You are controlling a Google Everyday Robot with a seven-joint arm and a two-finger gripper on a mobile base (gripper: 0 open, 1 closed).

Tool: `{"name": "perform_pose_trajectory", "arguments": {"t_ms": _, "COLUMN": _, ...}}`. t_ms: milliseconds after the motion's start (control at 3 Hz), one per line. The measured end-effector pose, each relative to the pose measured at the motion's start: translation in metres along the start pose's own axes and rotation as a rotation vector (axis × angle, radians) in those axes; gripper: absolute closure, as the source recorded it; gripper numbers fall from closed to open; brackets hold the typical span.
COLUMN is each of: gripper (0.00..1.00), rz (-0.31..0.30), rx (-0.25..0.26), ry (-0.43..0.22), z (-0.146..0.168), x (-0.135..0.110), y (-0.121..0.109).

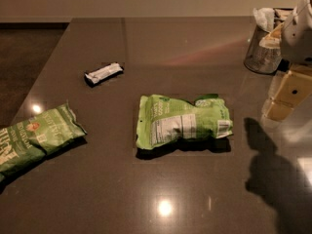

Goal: Move green rice chip bag near green jalapeno chip bag

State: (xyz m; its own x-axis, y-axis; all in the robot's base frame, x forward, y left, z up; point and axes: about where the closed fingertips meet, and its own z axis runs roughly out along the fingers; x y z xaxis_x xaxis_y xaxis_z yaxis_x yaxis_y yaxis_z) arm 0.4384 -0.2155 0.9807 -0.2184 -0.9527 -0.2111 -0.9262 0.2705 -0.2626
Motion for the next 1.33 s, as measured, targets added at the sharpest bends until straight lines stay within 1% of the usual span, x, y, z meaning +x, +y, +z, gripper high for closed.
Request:
{"name": "perform_pose_trajectory", "arguments": {"t_ms": 333, "gripper": 0.00, "rz": 0.000, "rx": 0.000, "ry": 0.000, "z": 0.000, "x": 0.000, "y": 0.000}}
{"name": "perform_pose_trajectory", "arguments": {"t_ms": 667, "gripper": 0.00, "rz": -0.009, "rx": -0.044, "ry": 0.005, "z": 0.012, "x": -0.009, "y": -0.007}}
{"name": "perform_pose_trajectory", "arguments": {"t_ms": 1000, "gripper": 0.00, "rz": -0.036, "rx": -0.117, "ry": -0.027, "z": 0.045, "x": -0.034, "y": -0.003}}
{"name": "perform_pose_trajectory", "arguments": {"t_ms": 1333, "gripper": 0.00, "rz": -0.083, "rx": -0.198, "ry": -0.058, "z": 0.078, "x": -0.059, "y": 0.021}}
